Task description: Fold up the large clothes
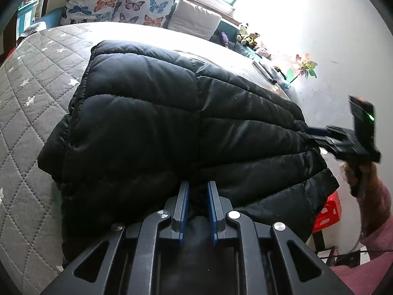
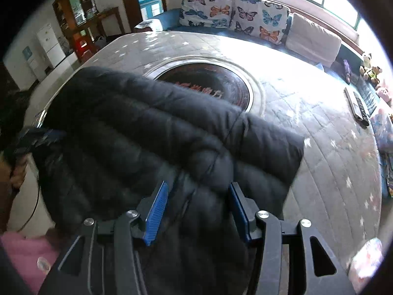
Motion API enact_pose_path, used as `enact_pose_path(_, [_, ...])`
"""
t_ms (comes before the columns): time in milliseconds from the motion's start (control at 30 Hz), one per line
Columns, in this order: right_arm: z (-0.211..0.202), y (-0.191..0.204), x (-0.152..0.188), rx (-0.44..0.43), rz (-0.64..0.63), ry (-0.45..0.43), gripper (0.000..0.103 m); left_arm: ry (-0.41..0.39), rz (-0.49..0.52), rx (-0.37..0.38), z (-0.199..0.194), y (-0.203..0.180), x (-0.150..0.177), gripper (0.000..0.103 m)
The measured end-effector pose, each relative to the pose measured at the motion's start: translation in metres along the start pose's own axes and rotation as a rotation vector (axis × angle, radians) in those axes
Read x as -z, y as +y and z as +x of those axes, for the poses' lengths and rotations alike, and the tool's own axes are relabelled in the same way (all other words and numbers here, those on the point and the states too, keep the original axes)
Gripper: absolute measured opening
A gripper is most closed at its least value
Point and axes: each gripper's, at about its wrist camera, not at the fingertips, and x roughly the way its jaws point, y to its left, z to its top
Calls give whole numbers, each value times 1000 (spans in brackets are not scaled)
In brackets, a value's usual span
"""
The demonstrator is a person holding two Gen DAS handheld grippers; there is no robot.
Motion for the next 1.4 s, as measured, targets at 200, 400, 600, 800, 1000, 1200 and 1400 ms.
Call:
enact_pose_path(200, [-2, 8, 42, 1, -20, 78, 55, 2, -4, 0, 0, -1, -1, 19])
enact_pose_path(400, [27, 10, 69, 43, -34, 36, 61, -20, -13, 13, 1, 2, 3, 19])
enact_pose_path(600, [22, 5, 69, 15, -37, 37, 61, -90, 38, -5, -36, -12, 4, 19])
enact_pose_path(800, [14, 7, 63, 14, -44, 48, 61, -194, -19, -13, -67, 1, -7, 19])
enact_pose_path(1000, [-21, -6, 47, -56, 28, 2, 60, -136, -165, 10, -42, 46, -8, 19])
enact_pose_path(1200, [-42, -22, 13, -17, 44, -91, 60, -116, -144, -30, -33, 51, -10, 10])
enact_pose_path(1400, [16, -36, 16, -40, 111, 25, 61, -115, -132, -55, -21, 53, -10, 5])
